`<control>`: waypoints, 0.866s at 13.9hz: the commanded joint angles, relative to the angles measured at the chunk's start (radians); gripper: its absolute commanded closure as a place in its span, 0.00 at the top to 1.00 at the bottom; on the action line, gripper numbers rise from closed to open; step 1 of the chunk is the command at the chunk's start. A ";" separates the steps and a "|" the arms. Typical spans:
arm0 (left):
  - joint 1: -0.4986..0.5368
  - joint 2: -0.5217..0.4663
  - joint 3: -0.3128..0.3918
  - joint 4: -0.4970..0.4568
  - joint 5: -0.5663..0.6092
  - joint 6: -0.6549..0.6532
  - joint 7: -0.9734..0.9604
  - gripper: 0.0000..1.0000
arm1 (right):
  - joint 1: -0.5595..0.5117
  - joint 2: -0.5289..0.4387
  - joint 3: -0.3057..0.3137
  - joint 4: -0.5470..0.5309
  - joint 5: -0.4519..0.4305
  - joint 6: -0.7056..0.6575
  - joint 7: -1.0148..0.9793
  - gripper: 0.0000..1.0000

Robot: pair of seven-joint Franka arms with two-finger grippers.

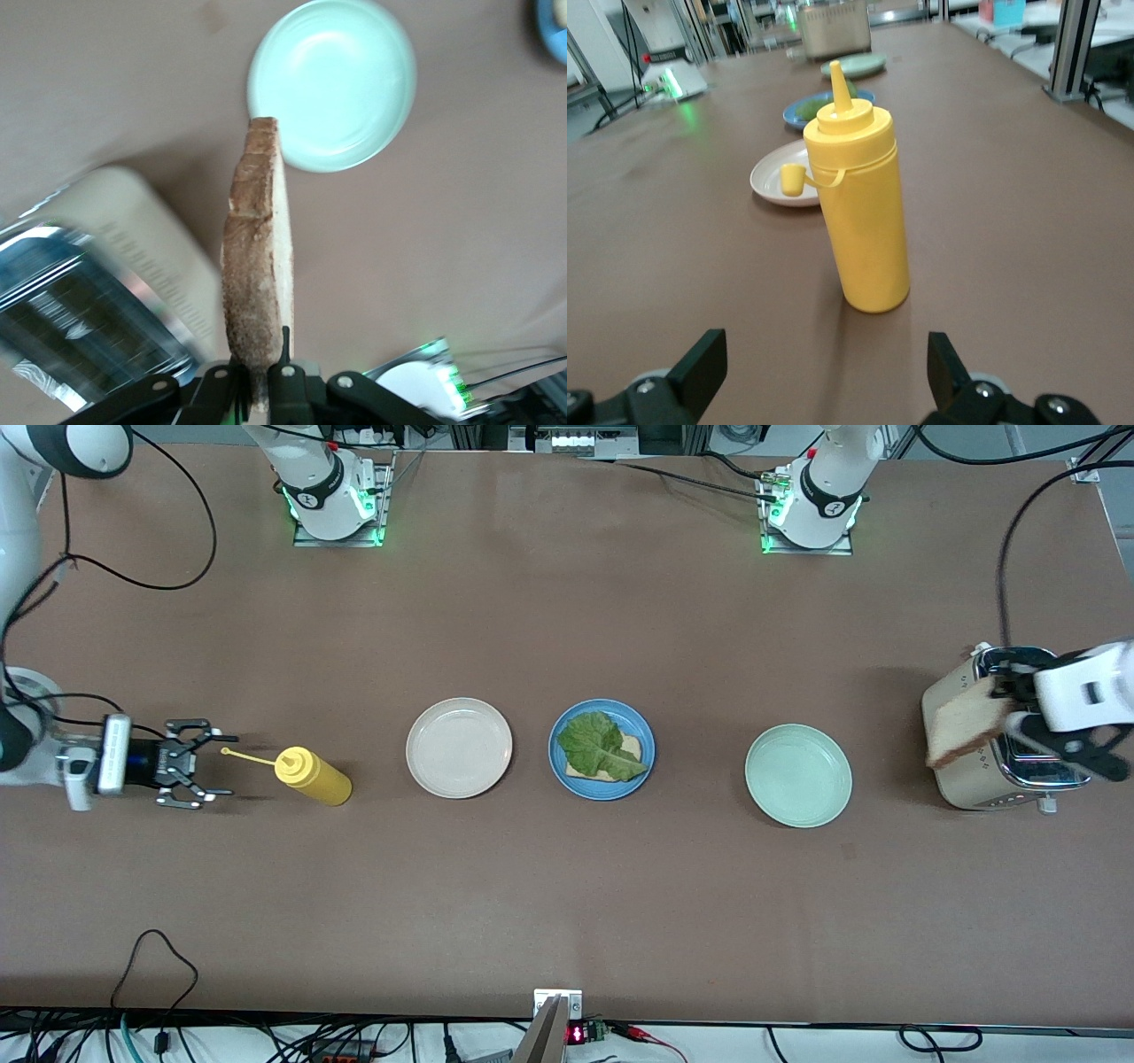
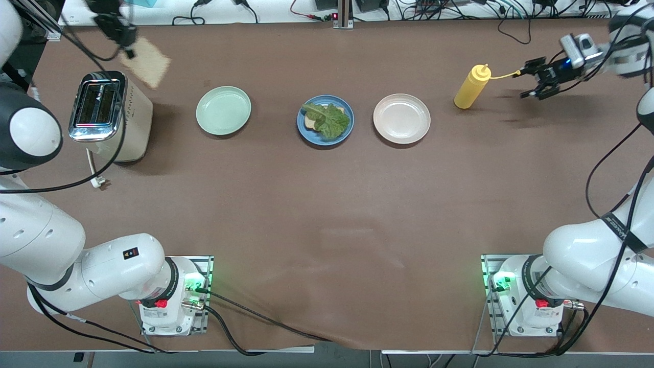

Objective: Make sandwich in blue plate with both arms
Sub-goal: 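Carry the second bread slice toward the blue plate with the left gripper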

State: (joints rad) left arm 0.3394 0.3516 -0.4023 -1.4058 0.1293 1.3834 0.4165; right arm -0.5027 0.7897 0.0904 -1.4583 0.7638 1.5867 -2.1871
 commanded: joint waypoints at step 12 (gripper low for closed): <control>-0.232 0.239 -0.003 0.004 -0.713 0.230 -0.236 0.01 | 0.286 -0.497 -0.012 -0.045 -0.655 0.154 1.128 1.00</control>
State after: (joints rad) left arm 0.1101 0.5412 -0.4062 -1.4106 -0.4990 1.5526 0.1829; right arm -0.2477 0.3407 0.0908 -1.4614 0.1471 1.7370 -1.2131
